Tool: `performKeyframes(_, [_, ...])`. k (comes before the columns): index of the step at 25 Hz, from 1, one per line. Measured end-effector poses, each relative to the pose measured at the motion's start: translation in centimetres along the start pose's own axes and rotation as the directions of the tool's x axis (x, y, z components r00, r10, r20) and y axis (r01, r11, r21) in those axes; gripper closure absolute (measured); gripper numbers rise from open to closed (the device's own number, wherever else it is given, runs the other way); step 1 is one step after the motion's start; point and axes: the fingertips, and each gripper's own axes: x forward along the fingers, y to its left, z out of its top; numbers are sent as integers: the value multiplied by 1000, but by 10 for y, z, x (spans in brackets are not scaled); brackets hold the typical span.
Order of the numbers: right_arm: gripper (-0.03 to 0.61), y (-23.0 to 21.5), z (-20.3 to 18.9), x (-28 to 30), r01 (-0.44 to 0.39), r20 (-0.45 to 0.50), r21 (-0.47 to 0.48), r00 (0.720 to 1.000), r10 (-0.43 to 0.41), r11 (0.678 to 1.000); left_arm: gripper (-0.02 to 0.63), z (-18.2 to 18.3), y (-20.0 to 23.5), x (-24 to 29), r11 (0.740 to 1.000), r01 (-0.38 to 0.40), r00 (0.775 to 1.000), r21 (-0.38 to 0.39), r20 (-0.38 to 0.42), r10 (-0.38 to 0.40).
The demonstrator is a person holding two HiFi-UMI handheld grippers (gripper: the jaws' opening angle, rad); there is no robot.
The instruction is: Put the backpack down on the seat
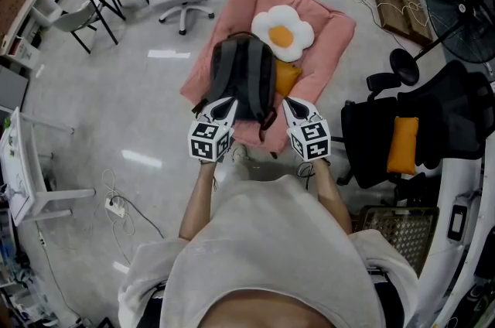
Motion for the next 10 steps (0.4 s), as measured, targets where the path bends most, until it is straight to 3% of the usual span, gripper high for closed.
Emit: performKeyframes(10, [581, 8, -6, -1, -6, -7, 4, 1000, 6, 1000, 595, -6, -1, -5, 1000, -3, 1000, -6, 1, 3])
